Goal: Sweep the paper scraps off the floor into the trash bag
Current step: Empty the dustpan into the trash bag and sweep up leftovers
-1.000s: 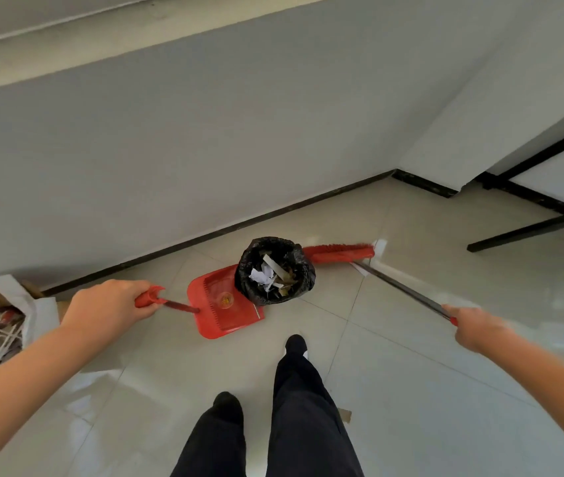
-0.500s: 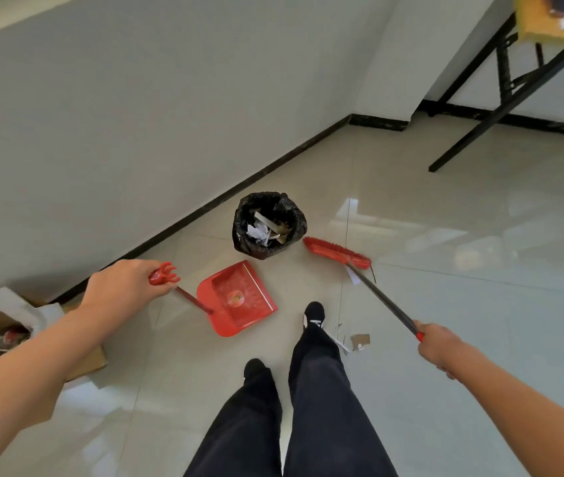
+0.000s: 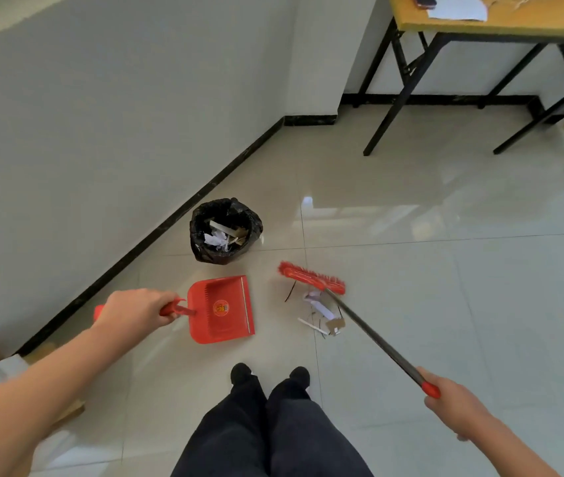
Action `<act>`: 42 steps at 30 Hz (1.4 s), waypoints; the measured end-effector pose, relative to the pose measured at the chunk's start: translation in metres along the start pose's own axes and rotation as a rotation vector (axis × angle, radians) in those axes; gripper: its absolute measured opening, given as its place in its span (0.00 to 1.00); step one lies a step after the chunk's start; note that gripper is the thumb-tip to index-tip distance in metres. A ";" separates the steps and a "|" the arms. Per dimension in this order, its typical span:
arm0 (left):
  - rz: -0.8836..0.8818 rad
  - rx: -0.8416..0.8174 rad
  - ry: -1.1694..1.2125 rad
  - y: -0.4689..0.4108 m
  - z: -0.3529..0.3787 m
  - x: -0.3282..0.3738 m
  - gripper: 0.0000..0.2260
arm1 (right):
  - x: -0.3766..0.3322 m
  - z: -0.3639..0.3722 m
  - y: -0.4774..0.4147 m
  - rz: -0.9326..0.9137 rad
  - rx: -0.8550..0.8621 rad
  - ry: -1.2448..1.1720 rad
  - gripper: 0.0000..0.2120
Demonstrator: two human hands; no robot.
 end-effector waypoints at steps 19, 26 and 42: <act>0.181 0.040 -0.091 -0.107 -0.017 0.085 0.07 | 0.003 0.016 -0.065 0.468 -0.197 -0.924 0.04; 0.261 0.064 -0.061 -0.100 -0.001 0.068 0.09 | -0.097 0.089 -0.007 0.430 -0.327 -0.942 0.04; 0.369 0.072 -0.059 -0.084 0.008 0.023 0.10 | -0.241 0.087 0.125 0.080 -0.557 -0.646 0.14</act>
Point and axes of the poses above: each hand's wrist, its own y-axis away from the middle knuckle, its own z-axis out of the palm, x = y × z, the point moved 10 cm from there along -y, towards the middle knuckle, and after that the axes turned 13 degrees about z, right-handed, at the moved point
